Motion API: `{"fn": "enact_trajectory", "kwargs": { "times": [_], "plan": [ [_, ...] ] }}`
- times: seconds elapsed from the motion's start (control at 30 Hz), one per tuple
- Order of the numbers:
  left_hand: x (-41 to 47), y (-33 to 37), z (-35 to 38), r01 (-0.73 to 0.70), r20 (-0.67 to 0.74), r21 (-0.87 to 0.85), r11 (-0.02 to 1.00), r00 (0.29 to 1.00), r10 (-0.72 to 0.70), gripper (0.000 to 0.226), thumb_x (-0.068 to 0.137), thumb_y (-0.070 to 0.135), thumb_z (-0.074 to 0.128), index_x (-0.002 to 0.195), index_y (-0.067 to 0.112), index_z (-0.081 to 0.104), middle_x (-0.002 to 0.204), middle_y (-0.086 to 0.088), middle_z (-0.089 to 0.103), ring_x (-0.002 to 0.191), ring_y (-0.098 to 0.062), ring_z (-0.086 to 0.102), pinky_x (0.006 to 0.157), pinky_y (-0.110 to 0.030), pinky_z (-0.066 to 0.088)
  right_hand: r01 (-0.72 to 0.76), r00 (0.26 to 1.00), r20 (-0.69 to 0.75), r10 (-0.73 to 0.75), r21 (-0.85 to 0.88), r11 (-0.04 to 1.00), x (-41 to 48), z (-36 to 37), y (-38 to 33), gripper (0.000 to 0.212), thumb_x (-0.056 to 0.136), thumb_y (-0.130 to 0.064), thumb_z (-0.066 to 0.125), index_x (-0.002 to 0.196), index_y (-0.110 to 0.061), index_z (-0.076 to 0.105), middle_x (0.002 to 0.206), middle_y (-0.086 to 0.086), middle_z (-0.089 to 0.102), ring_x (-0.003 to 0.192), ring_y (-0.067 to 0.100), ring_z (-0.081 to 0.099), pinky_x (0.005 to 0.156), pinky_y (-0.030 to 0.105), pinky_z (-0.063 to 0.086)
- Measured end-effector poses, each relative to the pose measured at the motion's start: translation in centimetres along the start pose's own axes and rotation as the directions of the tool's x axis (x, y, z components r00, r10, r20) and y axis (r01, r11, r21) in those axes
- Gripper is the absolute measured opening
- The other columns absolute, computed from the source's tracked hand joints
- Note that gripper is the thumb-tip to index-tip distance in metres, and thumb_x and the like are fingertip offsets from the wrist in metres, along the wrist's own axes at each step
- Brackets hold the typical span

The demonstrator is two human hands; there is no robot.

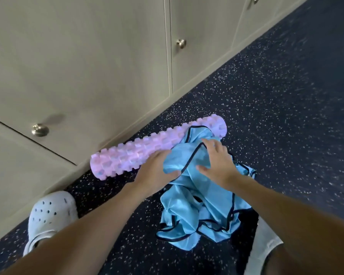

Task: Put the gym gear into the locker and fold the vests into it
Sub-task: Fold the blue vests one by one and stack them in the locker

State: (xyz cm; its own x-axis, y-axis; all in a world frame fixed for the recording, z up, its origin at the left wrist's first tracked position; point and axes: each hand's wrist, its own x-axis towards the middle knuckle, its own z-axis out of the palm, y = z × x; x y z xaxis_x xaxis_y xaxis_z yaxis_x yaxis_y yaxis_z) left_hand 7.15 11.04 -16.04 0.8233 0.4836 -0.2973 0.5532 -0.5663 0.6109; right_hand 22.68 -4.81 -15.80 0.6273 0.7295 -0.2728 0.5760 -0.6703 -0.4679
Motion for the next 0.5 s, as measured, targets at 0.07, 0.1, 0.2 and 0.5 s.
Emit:
{"fn": "enact_trajectory", "kwargs": {
  "times": [0.07, 0.1, 0.2, 0.5],
  "plan": [
    [0.6, 0.8, 0.7, 0.008, -0.079, 0.060, 0.998, 0.997, -0.003, 0.068, 0.080, 0.051, 0.075, 0.138, 0.028, 0.048, 0.132, 0.008, 0.054, 0.120, -0.014, 0.052, 0.105, -0.043, 0.042, -0.114, 0.992, -0.032, 0.118, 0.106, 0.988, 0.2, 0.1, 1.1, 0.071, 0.089, -0.031, 0.067, 0.149, -0.021, 0.030, 0.137, 0.008, 0.047, 0.124, 0.032, 0.045, 0.102, 0.043, 0.040],
    [0.8, 1.0, 0.9, 0.021, -0.095, 0.079, 0.997, 0.995, -0.014, 0.059, 0.080, 0.049, 0.075, 0.131, 0.030, 0.053, 0.120, 0.009, 0.060, 0.109, -0.014, 0.057, 0.101, -0.043, 0.043, -0.151, 0.988, -0.020, 0.155, 0.152, 0.977, 0.1, 0.0, 1.3, 0.050, 0.089, -0.028, 0.066, 0.135, -0.022, 0.046, 0.118, 0.008, 0.059, 0.111, 0.032, 0.054, 0.092, 0.041, 0.046],
    [0.6, 1.3, 1.2, 0.033, -0.041, 0.100, 0.994, 0.999, -0.029, 0.017, 0.089, 0.034, 0.071, 0.101, 0.024, 0.068, 0.087, 0.007, 0.068, 0.088, -0.019, 0.063, 0.101, -0.046, 0.042, -0.096, 0.995, -0.023, 0.099, 0.096, 0.991, -0.9, 0.5, 1.3, 0.030, 0.093, -0.017, 0.057, 0.067, -0.020, 0.043, 0.066, 0.001, 0.049, 0.073, 0.029, 0.053, 0.063, 0.034, 0.036],
    [-2.6, 2.3, -0.1, -0.116, 0.092, -0.039, 0.992, 0.989, 0.119, 0.044, 0.099, 0.045, 0.053, 0.142, 0.038, 0.048, 0.139, 0.018, 0.054, 0.129, -0.007, 0.049, 0.115, -0.036, 0.032, 0.249, 0.934, 0.190, -0.303, 0.262, 0.932, -7.0, 3.2, -2.7, 0.027, 0.092, -0.015, 0.054, 0.065, -0.012, 0.051, 0.054, -0.001, 0.045, 0.052, 0.014, 0.038, 0.056, 0.034, 0.035]
  ]
}}
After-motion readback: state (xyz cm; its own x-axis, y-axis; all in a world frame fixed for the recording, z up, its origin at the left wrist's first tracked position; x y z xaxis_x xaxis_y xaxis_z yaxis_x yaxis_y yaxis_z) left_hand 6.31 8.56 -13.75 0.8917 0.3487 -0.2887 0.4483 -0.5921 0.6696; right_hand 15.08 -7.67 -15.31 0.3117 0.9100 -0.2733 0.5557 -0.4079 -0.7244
